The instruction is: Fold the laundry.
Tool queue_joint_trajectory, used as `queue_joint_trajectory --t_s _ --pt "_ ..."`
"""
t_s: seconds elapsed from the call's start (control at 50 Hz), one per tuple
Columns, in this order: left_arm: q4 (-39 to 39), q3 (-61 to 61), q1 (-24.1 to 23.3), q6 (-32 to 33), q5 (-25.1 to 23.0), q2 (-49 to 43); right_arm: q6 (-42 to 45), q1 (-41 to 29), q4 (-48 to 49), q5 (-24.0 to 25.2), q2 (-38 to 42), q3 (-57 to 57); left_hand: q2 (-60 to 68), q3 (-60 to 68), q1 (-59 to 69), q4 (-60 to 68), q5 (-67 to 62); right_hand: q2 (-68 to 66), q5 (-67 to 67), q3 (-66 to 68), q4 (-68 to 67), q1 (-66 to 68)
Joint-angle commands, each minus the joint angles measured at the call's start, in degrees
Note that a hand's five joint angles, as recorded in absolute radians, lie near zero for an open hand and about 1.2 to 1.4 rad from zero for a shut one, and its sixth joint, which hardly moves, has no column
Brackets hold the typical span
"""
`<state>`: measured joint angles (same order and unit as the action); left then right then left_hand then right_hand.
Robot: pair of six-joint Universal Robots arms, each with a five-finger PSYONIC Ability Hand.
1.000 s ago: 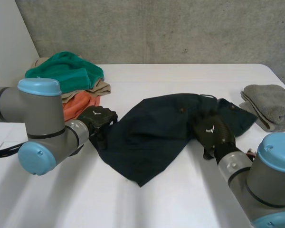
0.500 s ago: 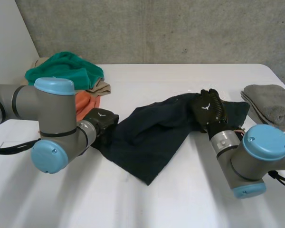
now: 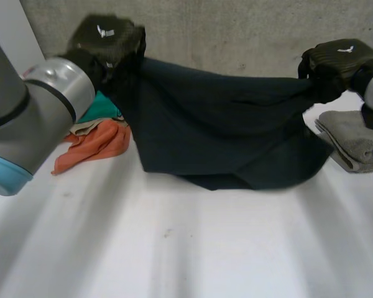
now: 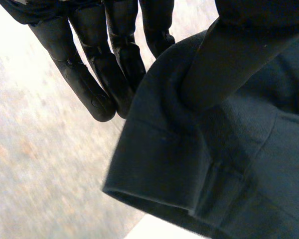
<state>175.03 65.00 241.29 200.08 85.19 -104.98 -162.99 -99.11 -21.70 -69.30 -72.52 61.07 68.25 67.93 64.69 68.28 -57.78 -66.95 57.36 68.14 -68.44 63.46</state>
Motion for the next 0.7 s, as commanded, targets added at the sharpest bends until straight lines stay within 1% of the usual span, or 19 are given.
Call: queue_joint_trajectory --t_s 0.02,0.08,0.16,0.24,0.26,0.32,0.34,0.38,0.4,0.46,0.48,0.56,0.62,0.7 --pt "-0.22 -1.81 -1.17 2.94 -0.28 1.53 0.31 2.16 -15.30 2.14 -1.04 -9.38 11.75 12.07 15.31 11.72 -12.22 -13.05 12.64 11.86 -11.56 16.54" --pt "-0.31 -2.34 -1.26 4.09 -0.72 1.00 0.31 3.13 -16.18 2.67 -1.04 -9.30 11.75 12.07 15.31 11.72 -12.22 -13.05 12.64 11.86 -11.56 16.54" --pt "-0.22 -3.39 -1.61 5.49 -1.51 -2.77 0.13 3.31 -15.92 3.38 0.45 -6.93 11.75 12.07 15.31 11.72 -12.22 -13.05 12.64 11.86 -11.56 16.54" --pt "0.05 -6.02 -1.79 6.64 -1.60 -9.01 0.05 1.82 -11.19 2.94 3.26 -4.38 11.75 12.07 15.31 11.72 -12.22 -13.05 12.64 11.86 -11.56 16.54" --pt "0.31 -7.68 -1.70 6.81 -1.60 -11.72 -0.22 0.77 -8.22 2.15 4.66 -3.86 11.75 12.07 15.31 11.72 -12.22 -13.05 12.64 11.86 -11.56 16.54" --pt "1.18 -11.38 -1.53 6.99 -1.43 -15.42 -0.92 -0.90 -2.06 -0.04 6.77 -3.67 11.75 12.07 15.31 11.72 -12.22 -13.05 12.64 11.86 -11.56 16.54" --pt "2.76 -14.96 -1.35 6.73 -0.91 -17.70 -1.62 -1.52 3.10 -2.05 7.74 -4.11 11.75 12.07 15.31 11.72 -12.22 -13.05 12.64 11.86 -11.56 16.54" --pt "4.96 -18.93 -1.00 6.38 -0.11 -19.38 -2.59 -2.05 9.45 -4.52 8.54 -4.90 11.75 12.07 15.31 11.72 -12.22 -13.05 12.64 11.86 -11.56 16.54" --pt "7.84 -22.86 -0.74 5.59 0.85 -20.35 -3.90 -2.40 16.87 -7.14 8.80 -5.69 11.75 12.07 15.31 11.72 -12.22 -13.05 12.64 11.86 -11.56 16.54" --pt "12.77 -28.16 -0.47 3.66 1.82 -20.36 -6.27 -2.84 29.82 -10.67 8.80 -6.75 11.75 12.07 15.31 11.72 -12.22 -13.05 12.64 11.86 -11.56 16.54" --pt "16.45 -31.05 -0.47 2.00 2.43 -19.83 -8.02 -2.84 38.83 -12.60 8.72 -7.01 11.75 12.07 15.31 11.72 -12.22 -13.05 12.64 11.86 -11.56 16.54" --pt "24.19 -35.90 -0.73 -1.09 2.79 -18.25 -10.76 -3.63 54.88 -15.34 8.36 -8.07 11.75 12.07 15.31 11.72 -12.22 -13.05 12.64 11.86 -11.56 16.54" --pt "24.83 -36.96 -0.74 -1.71 3.05 -17.20 -10.42 -4.16 54.57 -15.17 8.63 -9.91 11.75 12.07 15.31 11.72 -12.22 -13.05 12.64 11.86 -11.56 16.54" --pt "21.67 -35.04 -0.38 -1.97 3.58 -15.53 -10.41 -4.51 48.96 -13.33 9.42 -11.23 11.75 12.07 15.31 11.72 -12.22 -13.05 12.64 11.86 -11.56 16.54"
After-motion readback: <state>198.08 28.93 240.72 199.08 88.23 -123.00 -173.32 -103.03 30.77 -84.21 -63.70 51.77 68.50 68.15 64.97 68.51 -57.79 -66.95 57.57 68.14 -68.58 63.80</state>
